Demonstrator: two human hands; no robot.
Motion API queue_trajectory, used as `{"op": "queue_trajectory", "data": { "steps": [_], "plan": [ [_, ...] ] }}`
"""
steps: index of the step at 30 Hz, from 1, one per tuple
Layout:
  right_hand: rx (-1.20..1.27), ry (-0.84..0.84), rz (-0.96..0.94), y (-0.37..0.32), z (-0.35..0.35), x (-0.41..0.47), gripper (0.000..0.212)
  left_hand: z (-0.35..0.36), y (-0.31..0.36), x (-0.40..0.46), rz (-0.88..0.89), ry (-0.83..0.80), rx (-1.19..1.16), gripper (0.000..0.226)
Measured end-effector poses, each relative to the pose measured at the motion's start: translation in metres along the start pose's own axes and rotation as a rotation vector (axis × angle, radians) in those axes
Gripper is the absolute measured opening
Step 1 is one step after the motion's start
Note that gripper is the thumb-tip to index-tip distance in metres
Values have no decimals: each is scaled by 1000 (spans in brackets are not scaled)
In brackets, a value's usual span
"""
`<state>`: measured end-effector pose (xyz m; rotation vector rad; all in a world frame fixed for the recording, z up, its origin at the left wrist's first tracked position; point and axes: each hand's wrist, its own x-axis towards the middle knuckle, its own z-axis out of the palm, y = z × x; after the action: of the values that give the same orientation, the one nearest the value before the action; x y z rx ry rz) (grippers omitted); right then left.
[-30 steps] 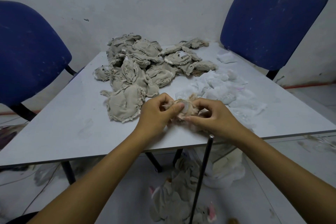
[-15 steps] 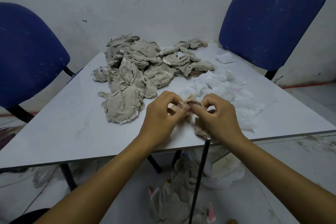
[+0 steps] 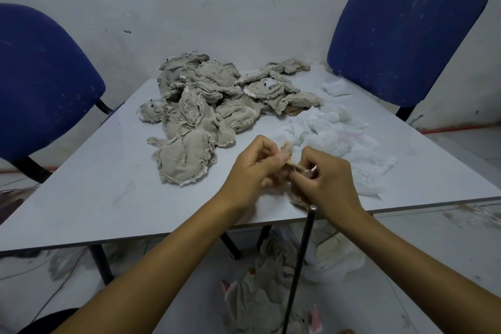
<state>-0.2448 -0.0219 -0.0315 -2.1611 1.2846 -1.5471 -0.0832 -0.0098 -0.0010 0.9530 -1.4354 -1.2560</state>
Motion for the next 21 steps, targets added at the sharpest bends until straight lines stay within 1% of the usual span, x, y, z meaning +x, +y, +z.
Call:
{"op": "queue_trajectory", "data": {
  "steps": [2,4,7,9,11,12,13,14,15,16,17,18,19,20,21],
  "plan": [
    [-28,-9,-68,-2,2,-1,34,-2,2,2,-92,26,-78,15],
    [-5,-13,-69,-5,2,0,29,-5,1,1,-112,43,-76,18],
    [61,-55,-56,-9,0,-2,23,-6,1,2,-75,87,-39,16],
    [95,-116,-44,-9,-1,-2,24,-8,2,3,-26,112,-34,14],
    [16,-172,-17,-7,1,1,26,-13,5,5,-26,27,-65,4],
    [-57,-196,-7,-5,2,2,26,-16,6,5,-29,-7,-52,13],
    [-117,-213,-2,-4,4,4,24,-18,6,5,-34,-13,-19,19],
    [-150,-220,-2,-3,5,4,22,-21,5,6,-17,25,70,18],
    [-162,-218,-6,-3,7,4,20,-24,2,7,19,89,218,14],
    [-168,-211,-13,-3,8,4,20,-28,-1,7,81,142,429,10],
    [-175,-203,-17,-4,8,4,21,-31,-4,7,141,144,662,8],
    [-180,-194,-19,-4,8,4,22,-33,-7,7,185,86,856,13],
    [-182,-187,-18,-5,8,4,24,-34,-10,6,205,4,985,21],
    [-182,-183,-18,-5,8,4,25,-34,-14,6,206,-55,1045,28],
    [-181,-181,-18,-5,8,4,25,-33,-16,6,209,-75,1069,31]
  ]
}}
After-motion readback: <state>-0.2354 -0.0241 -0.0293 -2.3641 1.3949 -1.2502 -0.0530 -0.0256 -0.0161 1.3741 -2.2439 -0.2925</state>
